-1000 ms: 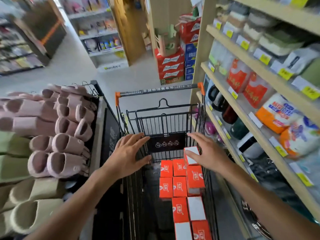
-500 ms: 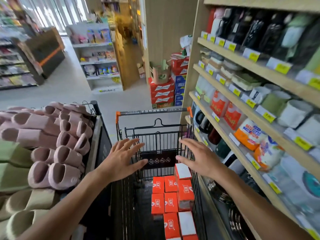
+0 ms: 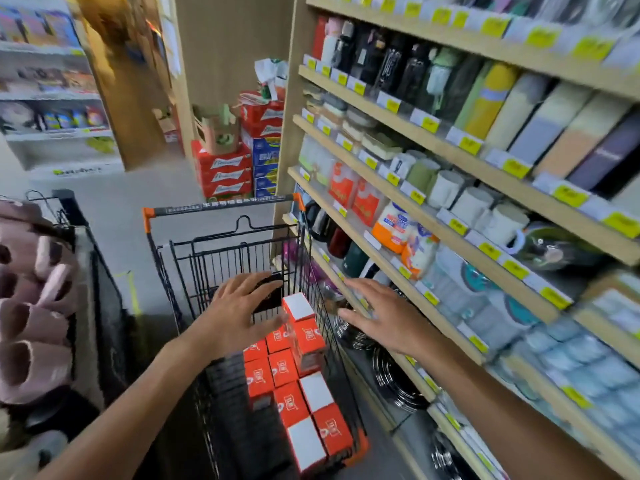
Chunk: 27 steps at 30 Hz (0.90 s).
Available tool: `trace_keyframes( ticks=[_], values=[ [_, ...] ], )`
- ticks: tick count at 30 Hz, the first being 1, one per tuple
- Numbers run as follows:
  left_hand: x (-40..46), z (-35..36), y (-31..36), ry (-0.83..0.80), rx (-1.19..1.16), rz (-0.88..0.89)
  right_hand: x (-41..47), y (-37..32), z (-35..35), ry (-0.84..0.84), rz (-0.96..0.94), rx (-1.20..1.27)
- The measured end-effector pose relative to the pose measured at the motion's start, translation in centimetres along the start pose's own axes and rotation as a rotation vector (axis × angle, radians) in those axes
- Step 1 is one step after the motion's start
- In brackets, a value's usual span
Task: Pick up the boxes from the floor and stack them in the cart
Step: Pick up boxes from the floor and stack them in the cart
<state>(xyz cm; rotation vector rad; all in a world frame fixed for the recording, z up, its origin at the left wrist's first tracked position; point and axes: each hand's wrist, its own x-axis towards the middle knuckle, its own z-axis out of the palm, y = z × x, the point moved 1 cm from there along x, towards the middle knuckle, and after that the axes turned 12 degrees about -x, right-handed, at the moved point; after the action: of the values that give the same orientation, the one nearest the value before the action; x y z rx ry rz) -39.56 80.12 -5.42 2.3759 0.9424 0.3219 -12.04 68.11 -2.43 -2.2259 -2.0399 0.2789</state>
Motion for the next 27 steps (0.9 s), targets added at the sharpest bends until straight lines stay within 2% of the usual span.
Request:
trace_keyframes(
  ticks=[9,14,18,27],
  values=[
    [3.5,6.0,6.5,-0.126,-0.075,0.243,-9.8,7.1,-1.4,0.072,0.238,-0.060],
    [5.4,10.2,11.3,-0.220,-0.062,0.322,-15.9,11.1,-0.7,0.076,0.319,-0.091],
    [6.0,14.8,17.3,-0.282,-0.062,0.433,-22.2,15.3,0.1,0.106,0.410,-0.050],
    [5.0,27.0,32.8,-0.428,-0.017,0.542,-39.4,25.0,3.6,0.131,0.572,-0.010]
  ],
)
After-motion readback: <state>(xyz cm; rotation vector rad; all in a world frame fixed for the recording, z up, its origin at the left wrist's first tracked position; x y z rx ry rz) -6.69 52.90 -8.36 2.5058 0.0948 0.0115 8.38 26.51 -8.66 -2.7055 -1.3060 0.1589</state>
